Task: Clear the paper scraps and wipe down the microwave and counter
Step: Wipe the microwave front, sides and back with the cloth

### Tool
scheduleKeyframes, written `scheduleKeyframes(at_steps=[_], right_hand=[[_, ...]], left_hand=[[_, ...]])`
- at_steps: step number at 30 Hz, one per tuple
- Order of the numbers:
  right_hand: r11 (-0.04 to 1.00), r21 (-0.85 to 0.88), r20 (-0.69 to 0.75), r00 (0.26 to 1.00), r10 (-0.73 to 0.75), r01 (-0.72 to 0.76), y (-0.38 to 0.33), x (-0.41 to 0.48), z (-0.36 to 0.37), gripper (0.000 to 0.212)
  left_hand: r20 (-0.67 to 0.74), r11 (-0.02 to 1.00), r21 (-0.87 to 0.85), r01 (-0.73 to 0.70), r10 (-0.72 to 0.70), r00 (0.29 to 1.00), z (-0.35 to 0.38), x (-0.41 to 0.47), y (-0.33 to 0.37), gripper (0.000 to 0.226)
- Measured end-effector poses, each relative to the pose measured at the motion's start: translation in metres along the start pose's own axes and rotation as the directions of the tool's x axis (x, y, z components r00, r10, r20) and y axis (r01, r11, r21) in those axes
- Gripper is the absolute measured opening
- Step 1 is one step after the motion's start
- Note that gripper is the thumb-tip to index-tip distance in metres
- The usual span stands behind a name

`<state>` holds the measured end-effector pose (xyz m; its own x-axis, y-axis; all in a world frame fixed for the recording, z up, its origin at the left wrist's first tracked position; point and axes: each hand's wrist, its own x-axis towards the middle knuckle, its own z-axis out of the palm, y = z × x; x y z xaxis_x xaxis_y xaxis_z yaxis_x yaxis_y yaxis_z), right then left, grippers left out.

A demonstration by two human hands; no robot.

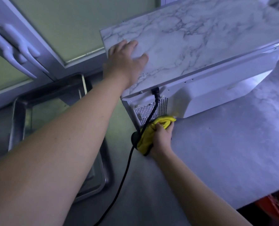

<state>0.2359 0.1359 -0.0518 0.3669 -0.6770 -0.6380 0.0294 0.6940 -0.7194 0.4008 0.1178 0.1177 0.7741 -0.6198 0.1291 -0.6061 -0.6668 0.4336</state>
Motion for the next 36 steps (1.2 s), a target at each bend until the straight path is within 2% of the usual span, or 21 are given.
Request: scheduleKeyframes(at_steps=[3,7,9,10,14,17,21,22,24,26,27,28,29,30,31,32,33,35,36], right_hand=[[0.998,-0.056,0.000,0.999,0.037,-0.037,0.016,-0.013,0.026,0.071],[0.984,-0.149,0.189,0.974,0.127,-0.099,0.024,-0.033,0.009,0.044],[0.972,-0.201,0.279,0.944,0.177,-0.123,0.024,-0.045,-0.013,0.044],[0.971,-0.208,0.275,0.945,0.177,-0.121,0.021,-0.050,-0.025,0.044],[0.980,-0.196,0.072,0.996,0.058,-0.043,0.004,-0.074,-0.078,0.024],[0.986,-0.166,-0.065,0.997,-0.047,0.035,-0.012,-0.099,-0.115,0.016],[0.964,-0.200,-0.144,0.968,-0.207,0.176,-0.035,-0.143,-0.140,0.028],[0.947,-0.229,-0.149,0.953,-0.262,0.225,-0.040,-0.154,-0.144,0.033],[0.909,-0.294,-0.141,0.927,-0.347,0.295,-0.047,-0.176,-0.150,0.042],[0.857,-0.380,-0.117,0.901,-0.417,0.347,-0.052,-0.194,-0.157,0.051],[0.830,-0.418,-0.104,0.888,-0.448,0.370,-0.055,-0.203,-0.160,0.056],[0.803,-0.449,-0.085,0.876,-0.475,0.392,-0.057,-0.210,-0.164,0.060],[0.777,-0.476,-0.058,0.867,-0.495,0.411,-0.059,-0.217,-0.168,0.063],[0.753,-0.497,-0.027,0.860,-0.509,0.430,-0.060,-0.224,-0.171,0.065],[0.732,-0.514,0.005,0.855,-0.519,0.448,-0.061,-0.229,-0.174,0.065],[0.710,-0.528,0.038,0.848,-0.528,0.466,-0.061,-0.233,-0.177,0.064],[0.686,-0.541,0.075,0.840,-0.537,0.487,-0.061,-0.236,-0.179,0.062],[0.644,-0.552,0.143,0.821,-0.553,0.530,-0.062,-0.240,-0.183,0.060],[0.633,-0.552,0.164,0.815,-0.556,0.543,-0.064,-0.241,-0.185,0.060]], left_hand=[[0.003,1.000,0.018,0.013,-0.014,1.000,0.001,0.001,-0.001,0.061],[0.024,1.000,0.031,-0.004,0.003,1.000,0.001,0.000,-0.001,0.064],[0.036,0.999,0.035,-0.006,0.005,0.999,-0.001,-0.002,-0.001,0.065],[0.043,0.999,0.037,-0.005,0.003,0.999,-0.001,-0.002,0.000,0.065],[0.056,1.000,0.027,-0.013,0.011,0.998,-0.003,-0.003,-0.002,0.068],[0.055,0.999,-0.025,-0.027,0.029,0.998,-0.004,-0.004,-0.002,0.066],[0.041,0.998,-0.046,-0.033,0.035,0.999,-0.012,-0.012,0.002,0.054],[-0.010,0.997,-0.046,-0.069,0.069,0.998,-0.017,-0.017,0.004,0.047],[-0.183,0.959,-0.083,-0.272,0.254,0.950,-0.025,-0.039,0.009,0.038],[-0.305,0.801,-0.274,-0.533,0.453,0.838,-0.027,-0.082,0.019,0.035],[-0.245,0.686,-0.452,-0.570,0.519,0.819,-0.025,-0.112,0.024,0.035],[-0.094,0.594,-0.619,-0.515,0.595,0.799,-0.020,-0.146,0.027,0.038],[0.102,0.555,-0.721,-0.415,0.677,0.729,-0.013,-0.180,0.028,0.047],[0.267,0.566,-0.746,-0.352,0.737,0.621,-0.003,-0.212,0.028,0.060],[0.350,0.570,-0.753,-0.328,0.770,0.534,0.010,-0.238,0.027,0.072],[0.381,0.564,-0.775,-0.286,0.778,0.500,0.023,-0.258,0.026,0.078],[0.381,0.544,-0.813,-0.209,0.768,0.515,0.032,-0.272,0.025,0.076],[0.369,0.482,-0.876,-0.038,0.717,0.591,0.040,-0.283,0.023,0.059],[0.358,0.474,-0.880,-0.020,0.691,0.628,0.043,-0.286,0.021,0.048]])
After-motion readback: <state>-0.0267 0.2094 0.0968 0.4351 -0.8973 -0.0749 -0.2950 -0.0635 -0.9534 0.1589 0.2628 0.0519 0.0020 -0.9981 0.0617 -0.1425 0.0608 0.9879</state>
